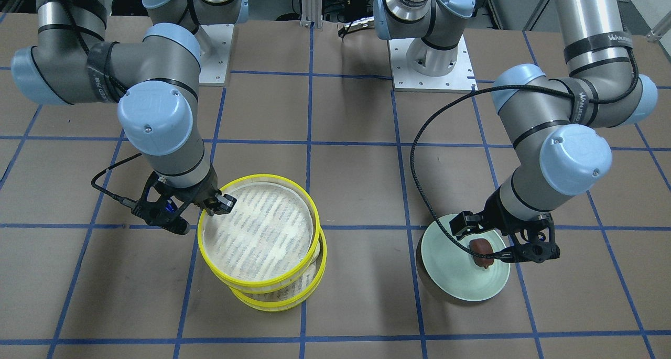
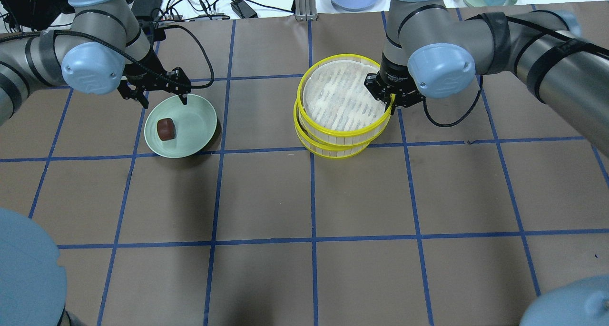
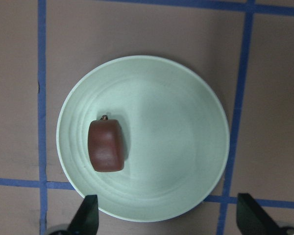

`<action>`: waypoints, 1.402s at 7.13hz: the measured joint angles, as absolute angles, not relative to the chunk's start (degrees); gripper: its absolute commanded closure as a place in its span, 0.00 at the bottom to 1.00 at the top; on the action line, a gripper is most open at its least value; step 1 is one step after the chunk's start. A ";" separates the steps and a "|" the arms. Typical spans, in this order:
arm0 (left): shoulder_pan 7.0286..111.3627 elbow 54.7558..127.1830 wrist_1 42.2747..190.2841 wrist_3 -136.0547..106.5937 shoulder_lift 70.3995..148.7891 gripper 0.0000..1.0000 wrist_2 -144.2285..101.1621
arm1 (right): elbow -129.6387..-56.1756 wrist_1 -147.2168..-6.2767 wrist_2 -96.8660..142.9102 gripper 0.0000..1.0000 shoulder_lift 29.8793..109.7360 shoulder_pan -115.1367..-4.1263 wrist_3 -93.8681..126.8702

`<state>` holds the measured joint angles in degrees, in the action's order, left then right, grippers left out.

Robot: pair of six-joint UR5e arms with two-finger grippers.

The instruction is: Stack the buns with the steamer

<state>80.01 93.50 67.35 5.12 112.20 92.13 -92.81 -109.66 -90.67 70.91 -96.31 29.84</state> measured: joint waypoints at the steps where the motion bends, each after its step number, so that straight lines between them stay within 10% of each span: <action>1: 78.59 95.36 65.36 6.24 113.46 0.00 92.12 | -92.81 -110.74 -89.50 1.00 70.36 -96.37 29.77; 4: 77.65 96.74 61.70 6.98 118.03 0.19 92.11 | -93.03 -112.41 -89.46 1.00 68.81 -96.40 29.42; 5: 77.63 96.62 61.39 6.97 119.10 0.48 92.09 | -93.28 -112.42 -89.53 1.00 68.36 -96.39 29.50; 6: 77.61 96.45 61.23 6.99 119.86 0.99 92.05 | -93.45 -112.42 -89.42 1.00 68.02 -96.39 29.66; 10: 77.62 95.06 59.91 6.75 120.37 1.00 90.63 | -93.51 -113.11 -89.02 1.00 67.77 -96.33 29.90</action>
<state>77.62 95.06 59.91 6.75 120.37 90.63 -93.51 -113.11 -89.02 67.77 -96.33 29.90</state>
